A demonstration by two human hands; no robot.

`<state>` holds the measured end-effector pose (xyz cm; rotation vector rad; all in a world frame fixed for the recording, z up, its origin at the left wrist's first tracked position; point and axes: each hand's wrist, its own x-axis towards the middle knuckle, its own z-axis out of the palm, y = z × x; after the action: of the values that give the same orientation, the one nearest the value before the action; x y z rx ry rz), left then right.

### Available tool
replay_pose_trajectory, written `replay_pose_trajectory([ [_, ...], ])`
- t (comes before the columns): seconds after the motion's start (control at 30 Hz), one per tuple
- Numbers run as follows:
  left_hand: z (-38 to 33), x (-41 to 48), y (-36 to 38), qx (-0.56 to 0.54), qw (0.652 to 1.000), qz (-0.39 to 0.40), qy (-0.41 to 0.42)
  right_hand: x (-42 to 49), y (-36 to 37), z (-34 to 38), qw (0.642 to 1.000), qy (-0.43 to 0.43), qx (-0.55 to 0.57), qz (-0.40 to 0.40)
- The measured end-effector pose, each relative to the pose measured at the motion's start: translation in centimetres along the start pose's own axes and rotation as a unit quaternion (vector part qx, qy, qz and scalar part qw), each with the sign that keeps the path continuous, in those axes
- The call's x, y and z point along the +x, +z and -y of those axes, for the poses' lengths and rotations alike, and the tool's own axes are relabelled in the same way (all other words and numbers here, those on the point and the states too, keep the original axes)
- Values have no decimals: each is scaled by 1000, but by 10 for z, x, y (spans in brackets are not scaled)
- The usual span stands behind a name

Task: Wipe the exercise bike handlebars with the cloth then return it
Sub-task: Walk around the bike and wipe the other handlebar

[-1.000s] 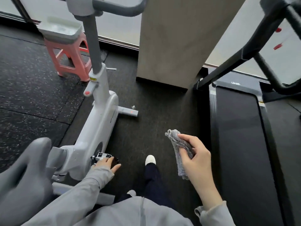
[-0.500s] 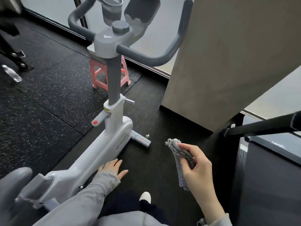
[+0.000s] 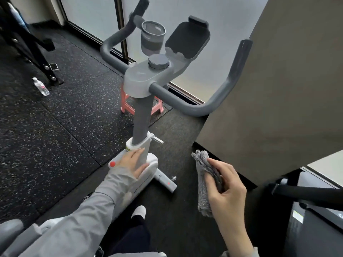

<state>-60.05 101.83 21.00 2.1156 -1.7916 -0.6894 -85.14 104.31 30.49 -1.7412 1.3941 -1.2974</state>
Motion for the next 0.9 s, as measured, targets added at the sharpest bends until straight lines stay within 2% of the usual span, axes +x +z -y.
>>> replay_pose_trajectory([
  [0.1,-20,33,-46,-56,991,-88,88,31,23,7,1000,-17,-5,-24],
  [0.23,-33,77,-100,-6,942,-268,205,72,61,22,998,-38,-6,-49],
  [0.3,-36,99,-122,17,921,-307,238,95,82,30,996,-51,-21,-66],
  [0.37,-38,121,-136,34,917,-301,260,116,101,38,993,-65,-40,-86],
  [0.47,-39,149,-150,49,918,-253,302,148,129,47,988,-76,-83,-105],
  [0.63,-25,176,-159,28,910,-203,361,184,176,56,984,-58,-149,-83],
  [0.9,-18,183,-156,-48,899,-203,385,190,202,59,972,-44,-228,-38],
])
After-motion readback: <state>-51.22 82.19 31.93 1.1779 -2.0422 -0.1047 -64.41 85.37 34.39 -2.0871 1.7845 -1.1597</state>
